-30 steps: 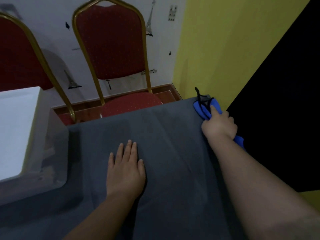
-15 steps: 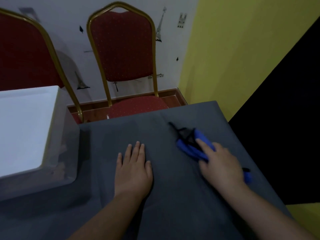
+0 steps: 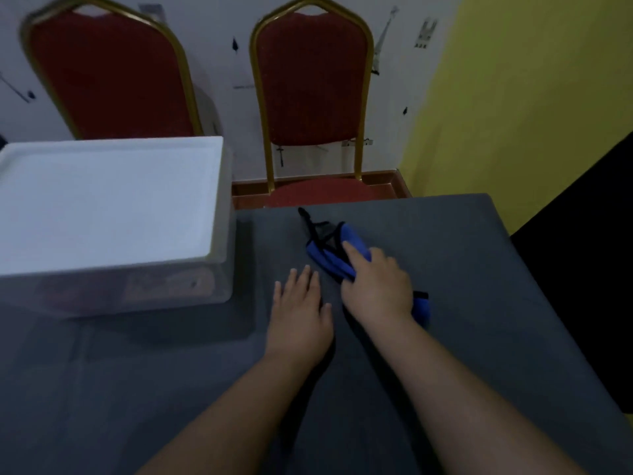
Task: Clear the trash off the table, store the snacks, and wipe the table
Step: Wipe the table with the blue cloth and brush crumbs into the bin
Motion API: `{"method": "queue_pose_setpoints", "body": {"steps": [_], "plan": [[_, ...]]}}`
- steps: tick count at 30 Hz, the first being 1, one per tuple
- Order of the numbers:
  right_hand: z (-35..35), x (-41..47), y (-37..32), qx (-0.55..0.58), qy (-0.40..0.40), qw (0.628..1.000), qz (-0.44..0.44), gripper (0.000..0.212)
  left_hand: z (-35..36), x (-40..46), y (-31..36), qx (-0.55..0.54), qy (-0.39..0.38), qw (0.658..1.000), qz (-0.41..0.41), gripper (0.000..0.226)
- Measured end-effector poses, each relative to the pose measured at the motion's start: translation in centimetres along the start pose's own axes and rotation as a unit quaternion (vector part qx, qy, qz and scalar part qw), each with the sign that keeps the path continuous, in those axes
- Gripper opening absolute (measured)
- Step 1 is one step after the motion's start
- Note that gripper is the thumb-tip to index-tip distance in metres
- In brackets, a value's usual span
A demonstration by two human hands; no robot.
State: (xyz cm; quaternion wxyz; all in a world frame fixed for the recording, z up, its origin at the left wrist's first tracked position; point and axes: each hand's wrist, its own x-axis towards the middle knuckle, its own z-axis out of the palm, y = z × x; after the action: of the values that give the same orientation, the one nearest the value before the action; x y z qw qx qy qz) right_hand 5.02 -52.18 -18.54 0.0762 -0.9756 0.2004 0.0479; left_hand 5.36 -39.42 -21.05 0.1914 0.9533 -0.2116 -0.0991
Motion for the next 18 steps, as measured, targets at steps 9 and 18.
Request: {"method": "queue_pose_setpoints", "body": {"steps": [9,18], "plan": [[-0.5,-6.4,7.3,-0.010,0.015,0.996,0.085,0.061,-1.6,-8.5,-9.5,0.102,0.008,0.995,-0.020,0.062],[-0.4,5.8,-0.8,0.016,0.025,0.990,0.135,0.062,-1.2,-8.3,-9.3,0.116,0.024,0.993,-0.024,0.064]]}}
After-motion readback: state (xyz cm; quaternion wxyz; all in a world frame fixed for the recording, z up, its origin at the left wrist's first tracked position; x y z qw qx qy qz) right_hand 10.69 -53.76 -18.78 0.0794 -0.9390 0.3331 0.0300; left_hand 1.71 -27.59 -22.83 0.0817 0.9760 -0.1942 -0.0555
